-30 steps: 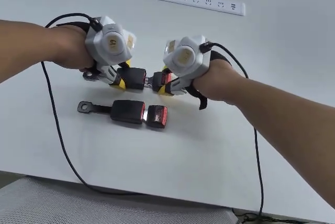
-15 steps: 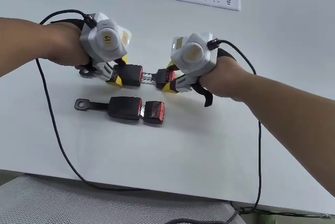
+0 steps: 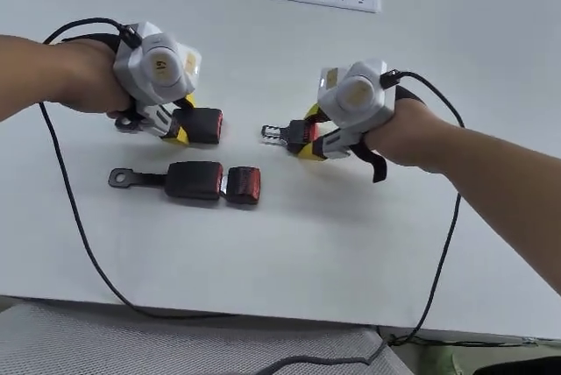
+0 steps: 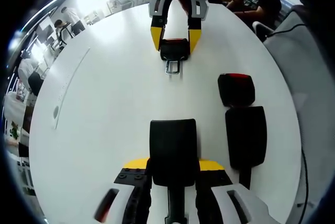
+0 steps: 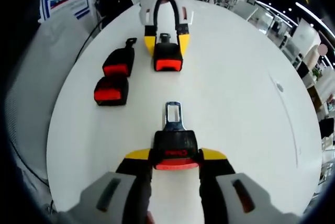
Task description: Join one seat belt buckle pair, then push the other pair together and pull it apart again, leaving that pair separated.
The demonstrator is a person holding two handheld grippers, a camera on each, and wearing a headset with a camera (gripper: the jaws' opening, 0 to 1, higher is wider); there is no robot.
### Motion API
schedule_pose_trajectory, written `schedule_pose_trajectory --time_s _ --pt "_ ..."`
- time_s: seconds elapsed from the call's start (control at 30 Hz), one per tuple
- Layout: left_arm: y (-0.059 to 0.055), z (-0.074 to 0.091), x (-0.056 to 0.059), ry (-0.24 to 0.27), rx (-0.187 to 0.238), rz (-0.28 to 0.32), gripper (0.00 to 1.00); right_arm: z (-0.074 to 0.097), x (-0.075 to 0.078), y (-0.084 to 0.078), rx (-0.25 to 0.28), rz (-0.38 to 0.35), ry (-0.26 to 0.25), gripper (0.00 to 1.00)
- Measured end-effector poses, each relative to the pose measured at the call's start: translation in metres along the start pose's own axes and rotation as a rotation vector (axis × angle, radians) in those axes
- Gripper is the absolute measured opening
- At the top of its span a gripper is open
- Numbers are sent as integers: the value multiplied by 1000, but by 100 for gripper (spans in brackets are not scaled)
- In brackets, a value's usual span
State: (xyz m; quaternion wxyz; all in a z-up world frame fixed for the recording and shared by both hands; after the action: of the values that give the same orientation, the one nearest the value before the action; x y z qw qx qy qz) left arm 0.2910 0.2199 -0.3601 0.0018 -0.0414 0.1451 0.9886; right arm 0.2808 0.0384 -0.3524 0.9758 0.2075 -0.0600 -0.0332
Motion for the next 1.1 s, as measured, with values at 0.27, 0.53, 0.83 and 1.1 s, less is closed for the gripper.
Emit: schedule_pose_trajectory --time_s 0.27,0.53,0.83,1.1 --pt "0 1 0 7 13 -3 32 15 -3 -36 -43 -20 -12 35" --pt "4 5 5 15 18 -45 32 22 -2 -51 -64 -57 -28 35" --pt "7 8 6 6 -23 5 33 23 -3 -51 -101 -65 -26 38" --pt "-1 9 -5 81 -40 55 41 30 0 -59 -101 -92 -92 52"
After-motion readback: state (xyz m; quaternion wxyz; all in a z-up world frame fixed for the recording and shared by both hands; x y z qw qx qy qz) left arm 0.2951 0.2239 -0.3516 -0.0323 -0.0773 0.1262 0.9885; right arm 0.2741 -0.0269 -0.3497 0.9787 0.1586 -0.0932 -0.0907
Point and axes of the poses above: the centre of the closed fingertips' face, and the gripper's own axes: z roughly backward along the fingers, x roughly to its right, y roughly out of its top, the point moved 1 cm from there along z, roughly backward along the fingers, and after that the axes turned 6 degrees about -x, right-handed, at the moved point
